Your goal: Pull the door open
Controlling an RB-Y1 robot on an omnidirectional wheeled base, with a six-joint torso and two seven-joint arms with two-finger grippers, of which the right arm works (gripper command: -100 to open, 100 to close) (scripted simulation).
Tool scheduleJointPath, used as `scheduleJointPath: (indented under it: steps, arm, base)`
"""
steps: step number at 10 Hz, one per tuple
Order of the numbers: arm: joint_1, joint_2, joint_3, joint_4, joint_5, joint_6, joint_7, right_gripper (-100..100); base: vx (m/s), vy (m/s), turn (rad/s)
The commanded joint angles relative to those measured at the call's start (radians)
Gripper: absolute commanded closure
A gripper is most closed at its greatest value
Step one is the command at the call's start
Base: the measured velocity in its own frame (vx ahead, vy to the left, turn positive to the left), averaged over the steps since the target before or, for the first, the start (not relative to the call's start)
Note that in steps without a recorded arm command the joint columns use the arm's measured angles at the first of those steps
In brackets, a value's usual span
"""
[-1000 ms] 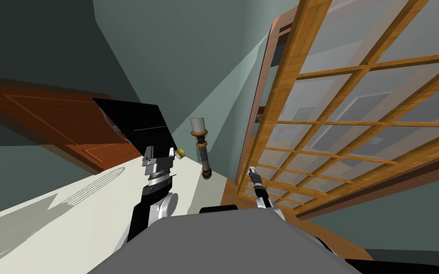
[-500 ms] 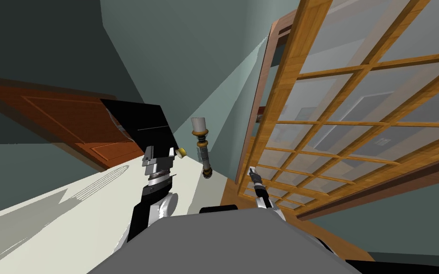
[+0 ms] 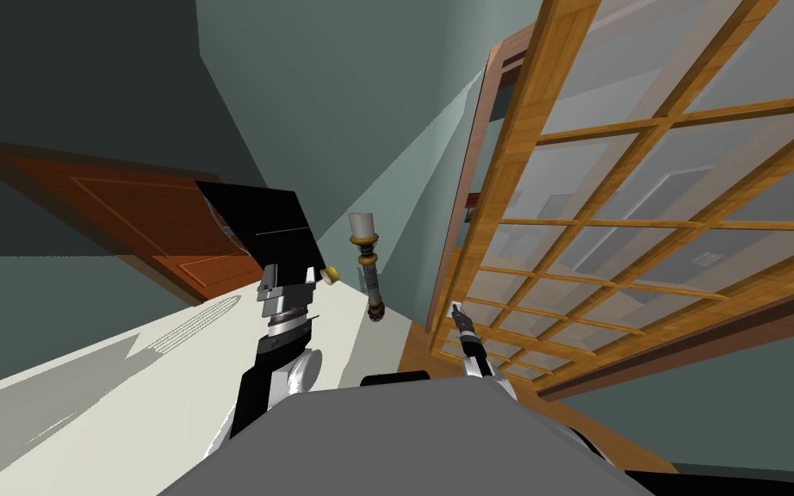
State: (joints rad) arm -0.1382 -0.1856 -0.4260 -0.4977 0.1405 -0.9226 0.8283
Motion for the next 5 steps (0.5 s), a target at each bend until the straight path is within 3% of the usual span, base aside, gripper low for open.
scheduleJointPath:
  steps: [1,5]
  arm:
    - [-0.001,0.001,0.006,0.009,-0.006,-0.003,-0.031,100]
    - [0.002,-0.003,0.025,0.005,-0.037,-0.002,-0.128,100]
  base:
    - [-0.027,-0.006,0.015]
    - [-0.025,-0.01,0.033]
